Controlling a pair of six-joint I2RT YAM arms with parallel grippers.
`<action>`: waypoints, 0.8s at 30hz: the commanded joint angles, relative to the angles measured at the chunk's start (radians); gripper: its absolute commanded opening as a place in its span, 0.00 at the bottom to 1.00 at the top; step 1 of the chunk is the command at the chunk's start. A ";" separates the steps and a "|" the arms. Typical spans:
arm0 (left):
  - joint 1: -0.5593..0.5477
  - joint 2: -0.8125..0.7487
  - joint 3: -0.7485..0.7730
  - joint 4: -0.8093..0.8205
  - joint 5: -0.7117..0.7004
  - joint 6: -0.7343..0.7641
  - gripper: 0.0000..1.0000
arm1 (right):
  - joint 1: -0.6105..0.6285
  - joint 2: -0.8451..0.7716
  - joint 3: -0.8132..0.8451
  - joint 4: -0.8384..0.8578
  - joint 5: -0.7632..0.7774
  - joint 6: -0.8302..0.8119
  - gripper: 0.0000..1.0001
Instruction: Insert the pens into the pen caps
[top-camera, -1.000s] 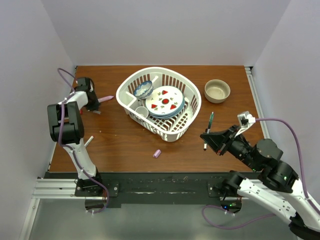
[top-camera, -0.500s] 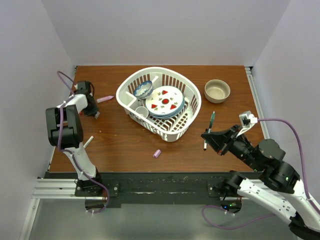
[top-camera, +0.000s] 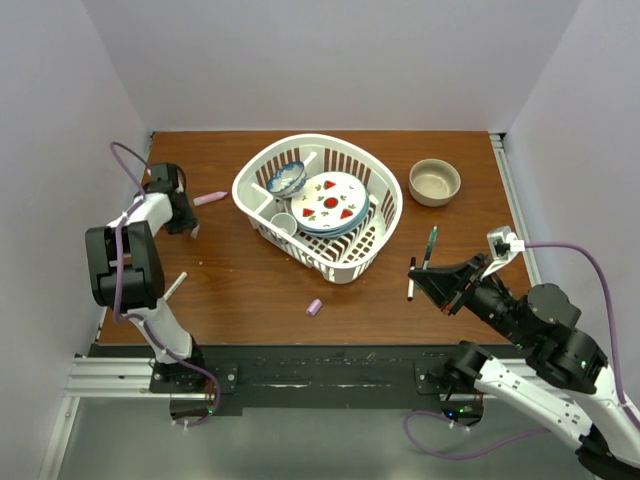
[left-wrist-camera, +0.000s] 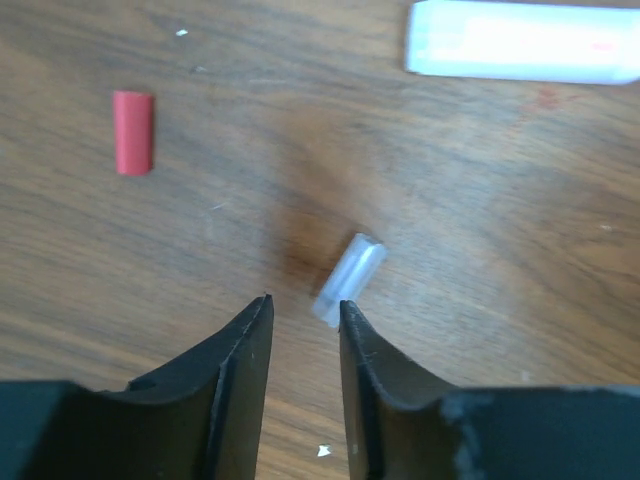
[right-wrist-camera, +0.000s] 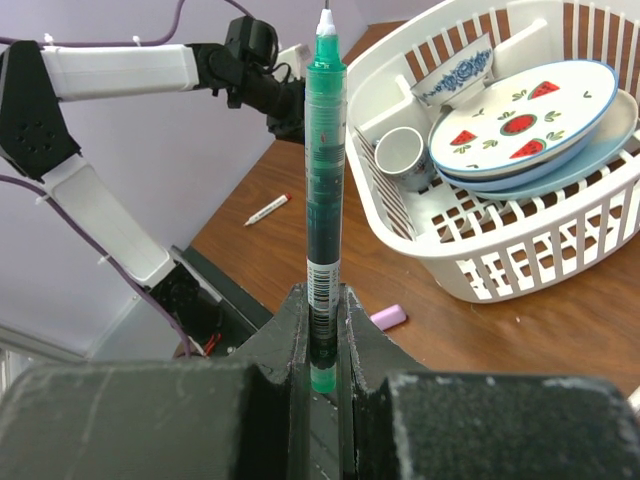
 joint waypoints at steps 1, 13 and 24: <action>0.003 -0.030 0.010 0.042 0.080 0.054 0.39 | -0.001 0.001 0.035 -0.002 0.024 -0.018 0.00; -0.028 0.076 0.061 0.004 0.061 0.087 0.40 | -0.001 0.010 0.019 0.009 0.006 -0.018 0.00; -0.029 0.157 0.106 -0.025 0.031 0.094 0.34 | -0.001 -0.010 0.038 -0.027 0.041 -0.036 0.00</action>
